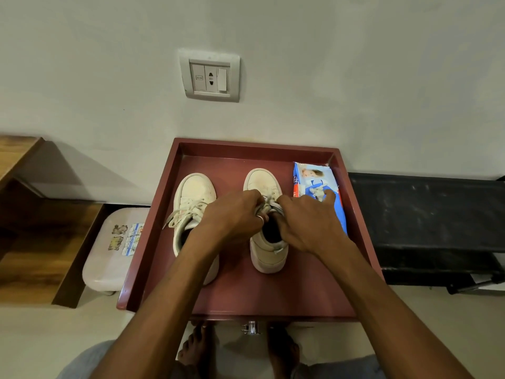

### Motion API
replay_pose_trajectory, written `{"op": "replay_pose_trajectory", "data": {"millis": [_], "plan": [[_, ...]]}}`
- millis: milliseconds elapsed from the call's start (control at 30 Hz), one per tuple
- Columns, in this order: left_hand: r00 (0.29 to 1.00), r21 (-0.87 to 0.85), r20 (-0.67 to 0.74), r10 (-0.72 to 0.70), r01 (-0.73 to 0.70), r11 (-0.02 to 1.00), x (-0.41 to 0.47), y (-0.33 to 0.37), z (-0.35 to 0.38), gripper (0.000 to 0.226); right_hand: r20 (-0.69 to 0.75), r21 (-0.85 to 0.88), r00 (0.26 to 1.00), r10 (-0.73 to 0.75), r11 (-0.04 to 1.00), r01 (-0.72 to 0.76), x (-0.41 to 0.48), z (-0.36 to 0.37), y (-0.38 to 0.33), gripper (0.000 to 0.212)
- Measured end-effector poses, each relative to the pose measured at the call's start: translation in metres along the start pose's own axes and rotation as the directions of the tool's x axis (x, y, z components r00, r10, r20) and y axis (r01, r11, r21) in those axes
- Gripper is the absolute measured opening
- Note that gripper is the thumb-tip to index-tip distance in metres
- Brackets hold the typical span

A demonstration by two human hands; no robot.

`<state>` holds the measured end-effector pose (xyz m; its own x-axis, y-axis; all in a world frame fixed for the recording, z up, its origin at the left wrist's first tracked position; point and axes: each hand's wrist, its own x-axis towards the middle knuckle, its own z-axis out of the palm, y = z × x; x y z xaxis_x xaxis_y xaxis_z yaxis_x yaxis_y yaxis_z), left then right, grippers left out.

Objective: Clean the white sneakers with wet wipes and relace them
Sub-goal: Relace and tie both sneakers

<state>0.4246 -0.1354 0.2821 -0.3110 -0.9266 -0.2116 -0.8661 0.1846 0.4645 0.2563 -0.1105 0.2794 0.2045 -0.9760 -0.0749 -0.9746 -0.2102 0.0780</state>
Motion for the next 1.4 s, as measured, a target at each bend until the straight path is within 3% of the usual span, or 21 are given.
{"op": "replay_pose_trajectory", "data": {"millis": [300, 467, 733, 867, 1033, 1200, 1300, 1400], "plan": [[0.999, 0.036, -0.028, -0.028, 0.029, 0.999, -0.001, 0.004, -0.002, 0.04, 0.015, -0.116, 1.0, 0.015, 0.993, -0.013, 0.001, -0.008, -0.004, 0.029], [0.986, 0.197, -0.167, -0.026, 0.059, 0.979, -0.007, 0.02, 0.006, 0.046, 0.049, -0.115, 0.999, 0.015, 0.993, -0.009, 0.001, -0.012, -0.004, 0.03], [0.953, 0.34, -0.304, 0.009, 0.099, 0.935, -0.008, 0.032, 0.022, 0.028, 0.196, 0.204, 0.979, 0.048, 0.975, -0.089, 0.008, -0.011, 0.004, 0.026], [0.945, 0.345, -0.325, 0.021, 0.098, 0.933, -0.008, 0.029, 0.023, 0.026, 0.218, 0.235, 0.976, 0.008, 0.97, -0.061, 0.006, -0.015, 0.005, 0.019], [0.927, 0.399, -0.364, 0.095, 0.063, 0.915, -0.007, 0.026, 0.027, 0.027, 0.256, 0.26, 0.967, 0.001, 0.963, -0.07, 0.006, -0.02, 0.002, 0.025], [0.849, 0.421, -0.473, 0.235, -0.016, 0.907, -0.012, 0.023, 0.032, 0.039, 0.261, 0.244, 0.965, -0.011, 0.968, -0.055, 0.002, -0.024, 0.002, 0.029], [0.827, 0.472, -0.448, 0.339, -0.103, 0.876, -0.016, 0.018, 0.036, 0.035, 0.269, 0.269, 0.963, -0.016, 0.961, -0.059, 0.001, -0.028, 0.002, 0.028], [0.821, 0.466, -0.452, 0.35, -0.117, 0.877, -0.018, 0.018, 0.034, 0.028, 0.286, 0.314, 0.958, -0.014, 0.946, -0.08, 0.0, -0.031, 0.003, 0.027]]}}
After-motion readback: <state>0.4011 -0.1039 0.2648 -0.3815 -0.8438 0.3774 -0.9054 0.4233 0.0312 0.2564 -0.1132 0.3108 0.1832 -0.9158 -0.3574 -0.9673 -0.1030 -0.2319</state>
